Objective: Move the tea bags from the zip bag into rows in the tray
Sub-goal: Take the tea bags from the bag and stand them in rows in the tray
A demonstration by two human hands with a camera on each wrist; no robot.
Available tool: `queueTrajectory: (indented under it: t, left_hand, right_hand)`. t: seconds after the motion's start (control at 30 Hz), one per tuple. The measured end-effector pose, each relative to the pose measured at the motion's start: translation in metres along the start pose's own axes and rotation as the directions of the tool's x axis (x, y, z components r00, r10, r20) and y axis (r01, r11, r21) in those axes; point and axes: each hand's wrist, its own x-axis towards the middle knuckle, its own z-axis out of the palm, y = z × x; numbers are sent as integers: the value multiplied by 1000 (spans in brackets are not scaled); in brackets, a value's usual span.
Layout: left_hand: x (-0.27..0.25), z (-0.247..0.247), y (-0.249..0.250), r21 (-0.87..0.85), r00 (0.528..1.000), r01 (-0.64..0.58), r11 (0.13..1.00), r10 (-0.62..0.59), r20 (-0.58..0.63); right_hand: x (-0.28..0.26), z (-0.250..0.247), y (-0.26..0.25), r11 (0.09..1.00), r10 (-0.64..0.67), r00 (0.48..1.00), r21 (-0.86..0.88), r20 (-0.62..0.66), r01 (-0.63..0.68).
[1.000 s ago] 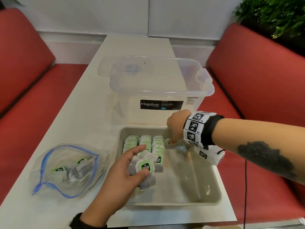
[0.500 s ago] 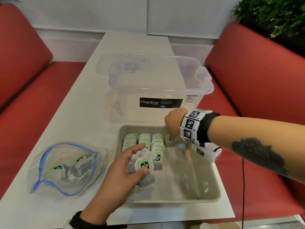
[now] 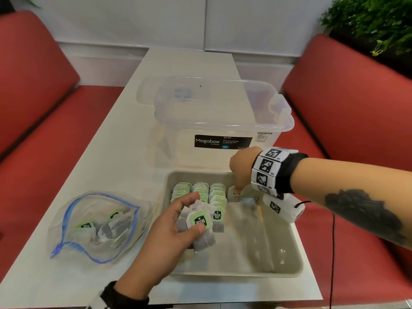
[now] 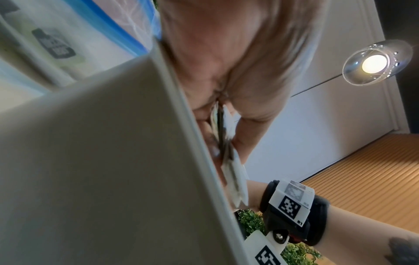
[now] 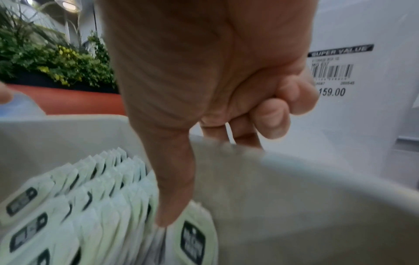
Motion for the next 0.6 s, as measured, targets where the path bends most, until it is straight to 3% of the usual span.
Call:
queueTrajectory:
  t: [0.1,0.17,0.23,0.33,0.43,0.6]
  left_hand:
    - [3,-1,3,-133,999,15,991,-21,-43]
    - [6,-1,6,-225,996,12,974,-32,-85]
    - [9,-1,8,-271,993,-3,963,-28,-111]
    - [11,2,13,-263,995,-13,965,-14,-102]
    - [10,8,15,-262,996,-16,965,-8,-90]
    - [9,16,19,-289,997,-10,957,-12,-72]
  right_hand:
    - [-22,-14,5,997,-2,998,79,-58,6]
    - [-40,-19,4,990,-14,976,132,-219,44]
    - [-59,-20,-3,944,-62,920,278,-387,180]
    - [-89,-23,-19,746,-214,812,445,-544,495]
    - [-105,-20,-33,666,-323,782,459,-534,588]
    - [-103,-8,-41,679,-262,817,504,-513,534]
